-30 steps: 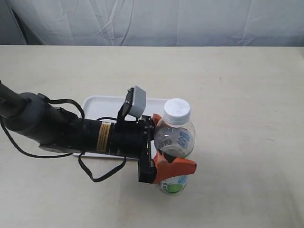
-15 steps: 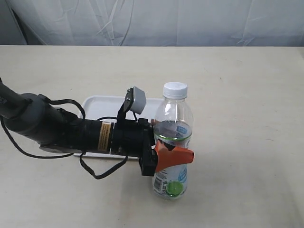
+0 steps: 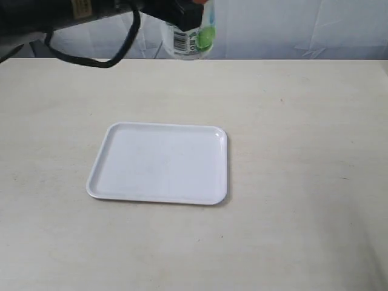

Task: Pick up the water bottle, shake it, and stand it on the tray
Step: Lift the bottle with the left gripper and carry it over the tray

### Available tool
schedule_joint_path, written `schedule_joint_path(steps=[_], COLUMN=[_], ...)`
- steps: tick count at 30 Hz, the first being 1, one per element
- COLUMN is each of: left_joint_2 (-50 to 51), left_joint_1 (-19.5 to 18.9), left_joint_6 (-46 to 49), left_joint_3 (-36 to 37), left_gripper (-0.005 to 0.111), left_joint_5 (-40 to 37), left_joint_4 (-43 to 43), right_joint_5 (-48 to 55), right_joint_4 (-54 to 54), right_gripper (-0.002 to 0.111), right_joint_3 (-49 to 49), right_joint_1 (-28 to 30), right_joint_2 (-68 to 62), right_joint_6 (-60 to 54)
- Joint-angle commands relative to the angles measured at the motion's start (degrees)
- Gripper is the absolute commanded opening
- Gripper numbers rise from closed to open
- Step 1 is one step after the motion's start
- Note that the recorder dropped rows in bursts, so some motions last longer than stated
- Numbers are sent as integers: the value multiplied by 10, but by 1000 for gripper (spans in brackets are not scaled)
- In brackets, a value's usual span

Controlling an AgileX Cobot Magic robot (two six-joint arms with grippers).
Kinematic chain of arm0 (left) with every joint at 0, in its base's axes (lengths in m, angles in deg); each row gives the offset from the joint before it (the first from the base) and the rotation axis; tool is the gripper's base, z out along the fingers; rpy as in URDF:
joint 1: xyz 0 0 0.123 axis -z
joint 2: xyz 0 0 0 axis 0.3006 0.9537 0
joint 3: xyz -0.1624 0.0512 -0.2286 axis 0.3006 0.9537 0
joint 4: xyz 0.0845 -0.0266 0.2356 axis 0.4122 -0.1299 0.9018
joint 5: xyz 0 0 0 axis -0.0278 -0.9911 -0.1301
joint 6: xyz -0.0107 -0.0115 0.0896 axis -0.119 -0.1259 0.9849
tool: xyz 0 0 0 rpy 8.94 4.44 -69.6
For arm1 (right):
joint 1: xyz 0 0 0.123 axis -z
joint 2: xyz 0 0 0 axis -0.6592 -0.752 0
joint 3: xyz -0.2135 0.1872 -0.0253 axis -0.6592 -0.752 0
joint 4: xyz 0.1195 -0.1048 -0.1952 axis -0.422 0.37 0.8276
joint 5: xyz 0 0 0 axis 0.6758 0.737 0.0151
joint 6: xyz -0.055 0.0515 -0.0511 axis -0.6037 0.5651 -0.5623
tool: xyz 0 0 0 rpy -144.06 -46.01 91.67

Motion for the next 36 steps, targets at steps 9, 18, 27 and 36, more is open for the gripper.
schedule_joint_path(steps=[9, 18, 27, 36], left_joint_2=[-67, -6, -66, -59], left_joint_1=[2, 2, -5, -70], left_joint_6=[154, 51, 24, 5], left_joint_3=[57, 193, 138, 192], left_gripper=[0, 0, 0, 0], left_joint_5=[-54, 8, -108, -63], left_joint_4=[-222, -203, -111, -151], right_joint_5=[-4, -4, -4, -4], right_joint_4=[0, 0, 0, 0], right_gripper=[4, 4, 4, 4], right_joint_3=[-1, -1, -1, -1], right_joint_1=[3, 3, 3, 3], right_joint_2=[3, 2, 2, 2], right_joint_6=[-1, -1, -1, -1])
